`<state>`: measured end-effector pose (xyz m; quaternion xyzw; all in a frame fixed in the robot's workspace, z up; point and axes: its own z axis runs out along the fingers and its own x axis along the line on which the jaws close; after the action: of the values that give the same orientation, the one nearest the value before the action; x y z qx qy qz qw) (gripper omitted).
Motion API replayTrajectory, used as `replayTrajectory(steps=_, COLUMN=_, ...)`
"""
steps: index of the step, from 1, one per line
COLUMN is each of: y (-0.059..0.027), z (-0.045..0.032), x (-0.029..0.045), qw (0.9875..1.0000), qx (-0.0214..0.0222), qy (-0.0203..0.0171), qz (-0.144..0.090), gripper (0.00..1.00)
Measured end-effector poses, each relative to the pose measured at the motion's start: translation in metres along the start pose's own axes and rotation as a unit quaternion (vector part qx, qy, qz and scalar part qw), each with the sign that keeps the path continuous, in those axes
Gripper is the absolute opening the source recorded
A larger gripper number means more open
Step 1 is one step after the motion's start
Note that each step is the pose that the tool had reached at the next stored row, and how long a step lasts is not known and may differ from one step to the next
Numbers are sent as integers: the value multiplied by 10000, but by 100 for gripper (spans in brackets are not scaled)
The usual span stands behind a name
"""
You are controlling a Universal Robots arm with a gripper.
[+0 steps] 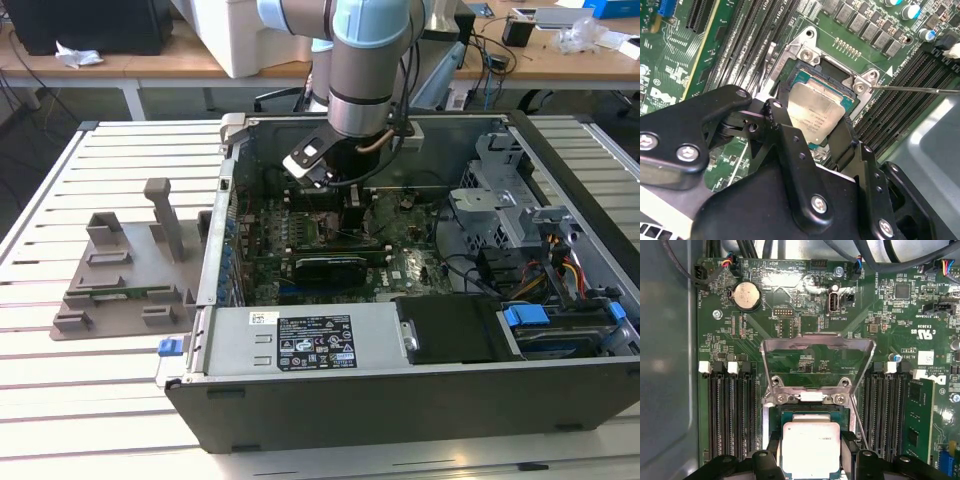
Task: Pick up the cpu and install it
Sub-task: 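Place the cpu into insertion slot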
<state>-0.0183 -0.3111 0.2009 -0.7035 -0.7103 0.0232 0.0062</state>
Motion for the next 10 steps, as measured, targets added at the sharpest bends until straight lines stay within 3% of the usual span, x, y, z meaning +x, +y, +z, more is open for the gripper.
replayTrajectory(steps=6, y=2, z=3, x=3, qw=10000, qx=0, qy=-8, qz=-1, gripper=55)
replayTrajectory(steps=8, y=2, z=3, x=3, qw=10000, qx=0, qy=-10, qz=-1, gripper=62)
replayTrajectory(steps=10, y=2, z=3, x=2, qw=10000, qx=0, qy=-13, qz=-1, gripper=62)
